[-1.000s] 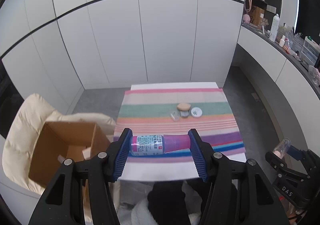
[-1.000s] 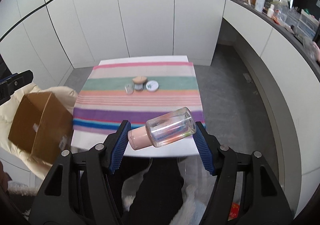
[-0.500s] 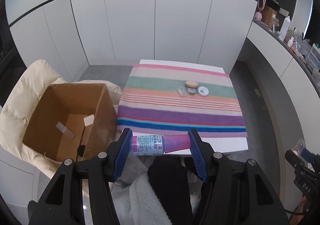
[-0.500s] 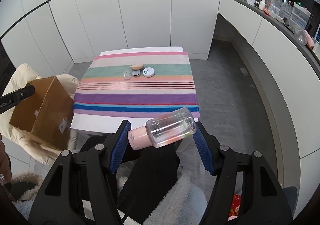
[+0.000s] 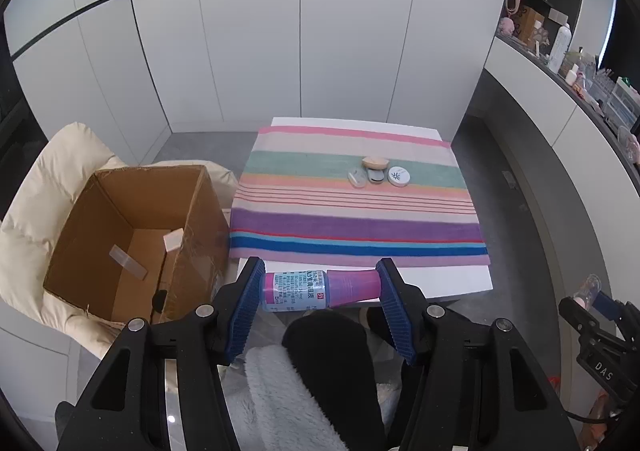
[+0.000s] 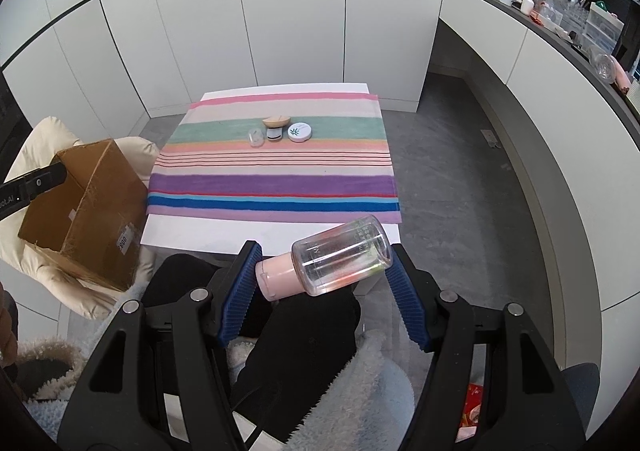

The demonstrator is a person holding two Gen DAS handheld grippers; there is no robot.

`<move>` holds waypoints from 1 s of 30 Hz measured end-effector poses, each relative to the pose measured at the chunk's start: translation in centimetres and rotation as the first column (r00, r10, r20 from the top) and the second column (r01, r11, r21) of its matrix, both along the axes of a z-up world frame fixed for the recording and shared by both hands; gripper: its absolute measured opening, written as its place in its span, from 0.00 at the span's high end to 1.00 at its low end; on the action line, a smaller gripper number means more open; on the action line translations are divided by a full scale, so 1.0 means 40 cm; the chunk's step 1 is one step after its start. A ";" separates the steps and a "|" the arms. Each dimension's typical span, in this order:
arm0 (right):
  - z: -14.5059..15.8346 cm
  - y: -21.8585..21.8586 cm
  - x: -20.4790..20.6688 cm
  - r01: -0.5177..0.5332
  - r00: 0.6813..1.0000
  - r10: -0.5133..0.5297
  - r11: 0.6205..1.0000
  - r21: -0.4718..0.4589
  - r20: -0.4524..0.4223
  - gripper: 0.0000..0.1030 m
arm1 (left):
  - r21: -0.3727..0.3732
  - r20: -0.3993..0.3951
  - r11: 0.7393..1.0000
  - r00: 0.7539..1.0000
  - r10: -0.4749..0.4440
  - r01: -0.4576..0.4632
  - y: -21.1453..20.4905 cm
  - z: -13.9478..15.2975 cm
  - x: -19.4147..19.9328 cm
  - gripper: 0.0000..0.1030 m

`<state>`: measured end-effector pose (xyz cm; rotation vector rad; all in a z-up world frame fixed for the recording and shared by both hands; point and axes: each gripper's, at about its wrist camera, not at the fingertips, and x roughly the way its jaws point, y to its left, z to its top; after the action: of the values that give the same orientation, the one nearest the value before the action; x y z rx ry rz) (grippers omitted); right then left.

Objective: Organize objects
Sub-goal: 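Carry the glass bottle and purple tube over the cardboard box with both tools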

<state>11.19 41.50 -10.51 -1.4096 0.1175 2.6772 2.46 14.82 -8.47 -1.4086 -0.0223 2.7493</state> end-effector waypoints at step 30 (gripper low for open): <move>-0.064 -0.364 -0.133 -0.350 0.935 0.349 0.937 0.002 0.064 0.35 | 0.026 0.048 0.934 0.933 0.356 -0.358 -0.411 -0.068 0.111 0.43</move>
<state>5.85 26.93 -13.07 -1.6465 -0.1751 2.8947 6.91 -1.64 -11.17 -1.5944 -0.3625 2.9791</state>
